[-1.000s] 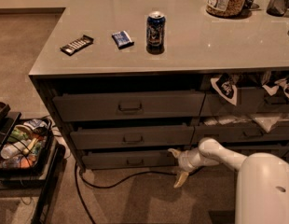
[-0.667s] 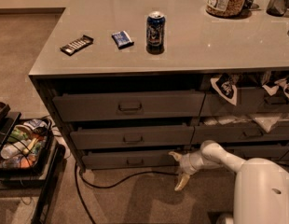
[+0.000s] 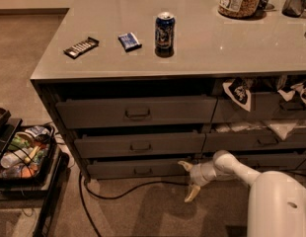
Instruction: Open bottom drawer
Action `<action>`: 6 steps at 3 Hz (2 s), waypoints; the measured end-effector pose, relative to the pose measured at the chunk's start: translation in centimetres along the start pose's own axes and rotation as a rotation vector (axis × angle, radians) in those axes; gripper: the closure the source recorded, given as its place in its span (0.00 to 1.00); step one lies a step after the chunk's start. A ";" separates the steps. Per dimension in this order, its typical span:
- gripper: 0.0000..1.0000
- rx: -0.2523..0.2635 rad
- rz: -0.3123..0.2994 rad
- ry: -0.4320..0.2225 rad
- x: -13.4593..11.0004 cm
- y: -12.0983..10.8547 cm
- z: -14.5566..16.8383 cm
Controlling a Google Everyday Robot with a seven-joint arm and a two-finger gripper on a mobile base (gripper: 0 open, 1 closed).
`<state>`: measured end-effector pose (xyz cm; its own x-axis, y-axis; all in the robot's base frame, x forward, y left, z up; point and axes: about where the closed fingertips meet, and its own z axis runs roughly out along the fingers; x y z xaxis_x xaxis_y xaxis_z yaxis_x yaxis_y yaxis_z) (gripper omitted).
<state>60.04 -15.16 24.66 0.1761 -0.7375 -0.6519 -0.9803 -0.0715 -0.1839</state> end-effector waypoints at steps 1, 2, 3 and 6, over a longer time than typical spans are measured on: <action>0.00 -0.008 -0.076 -0.011 0.7 -0.6 3.0; 0.00 -0.006 -0.076 -0.012 0.7 -0.6 3.1; 0.00 0.047 -0.066 -0.020 0.8 -0.6 3.7; 0.00 0.115 -0.146 -0.015 2.1 -4.8 8.1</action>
Offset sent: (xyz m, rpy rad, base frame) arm 0.0151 0.0248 -0.0346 -0.0258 -0.0737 0.1041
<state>65.79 -10.89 18.22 0.3178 -0.7150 -0.6227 -0.9277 -0.0988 -0.3599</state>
